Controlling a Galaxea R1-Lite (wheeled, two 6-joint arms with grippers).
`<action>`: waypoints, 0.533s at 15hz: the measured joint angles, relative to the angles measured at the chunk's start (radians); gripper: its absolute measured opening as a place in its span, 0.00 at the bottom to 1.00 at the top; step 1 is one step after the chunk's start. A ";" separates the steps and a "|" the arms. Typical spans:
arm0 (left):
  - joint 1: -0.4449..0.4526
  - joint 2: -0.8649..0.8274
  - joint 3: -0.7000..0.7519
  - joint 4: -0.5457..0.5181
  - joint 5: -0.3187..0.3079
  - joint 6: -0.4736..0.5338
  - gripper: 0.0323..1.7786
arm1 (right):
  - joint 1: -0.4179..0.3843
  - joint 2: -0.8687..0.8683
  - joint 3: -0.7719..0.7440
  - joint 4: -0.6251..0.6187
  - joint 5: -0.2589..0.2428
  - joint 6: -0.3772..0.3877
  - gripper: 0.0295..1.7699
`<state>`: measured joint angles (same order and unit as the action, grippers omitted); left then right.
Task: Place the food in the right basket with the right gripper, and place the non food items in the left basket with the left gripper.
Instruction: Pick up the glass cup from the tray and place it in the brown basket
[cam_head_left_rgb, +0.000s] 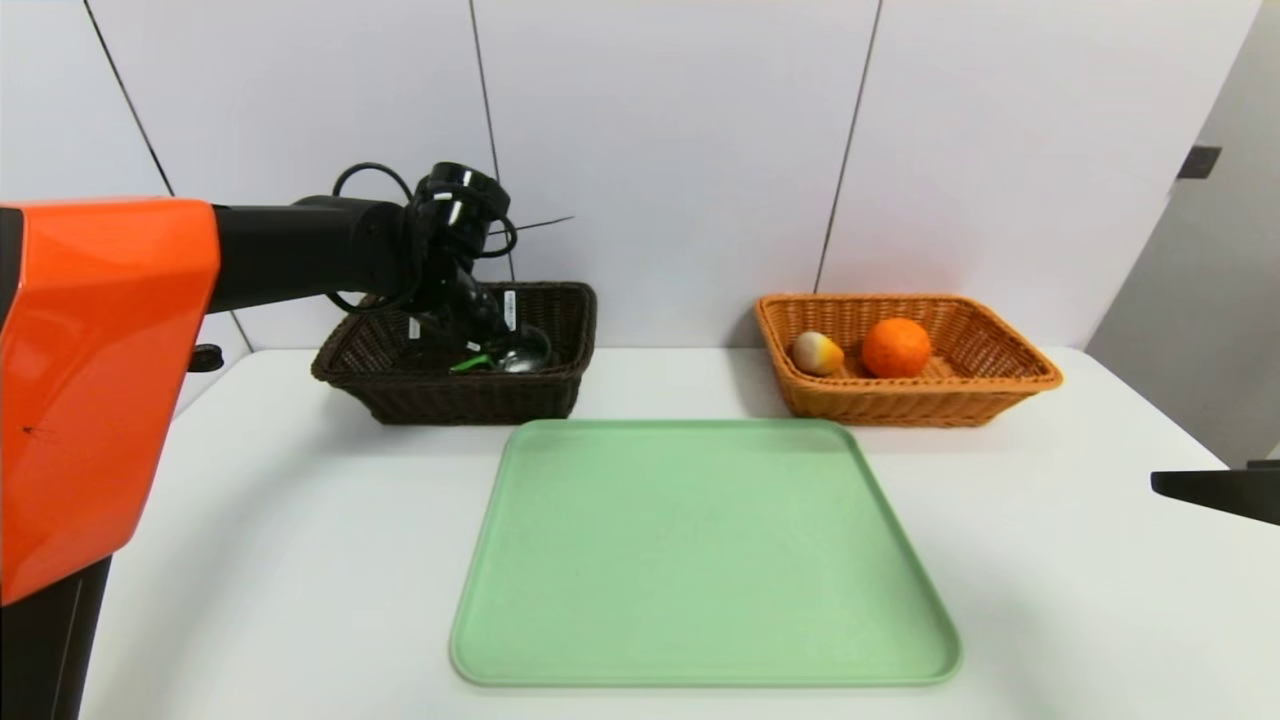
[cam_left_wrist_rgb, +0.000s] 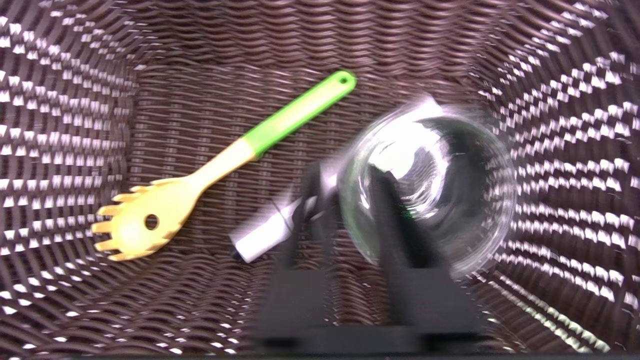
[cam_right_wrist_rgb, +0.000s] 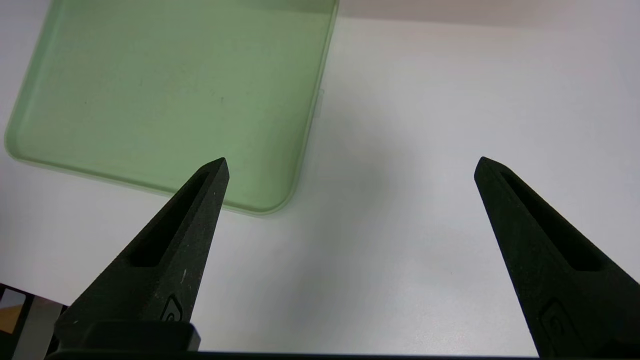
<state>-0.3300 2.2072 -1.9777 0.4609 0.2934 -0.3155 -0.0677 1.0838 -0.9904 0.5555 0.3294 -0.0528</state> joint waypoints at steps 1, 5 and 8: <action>0.000 0.001 0.000 -0.002 0.000 0.000 0.32 | 0.000 0.000 0.000 0.000 0.000 0.000 0.96; -0.001 -0.011 0.000 -0.006 0.000 0.000 0.58 | 0.000 0.000 0.001 0.000 -0.001 0.000 0.96; -0.001 -0.066 -0.001 -0.004 0.001 0.006 0.70 | -0.001 -0.001 0.001 0.000 -0.002 0.000 0.96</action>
<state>-0.3313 2.1417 -1.9787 0.4564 0.2949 -0.3094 -0.0683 1.0823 -0.9896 0.5551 0.3274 -0.0528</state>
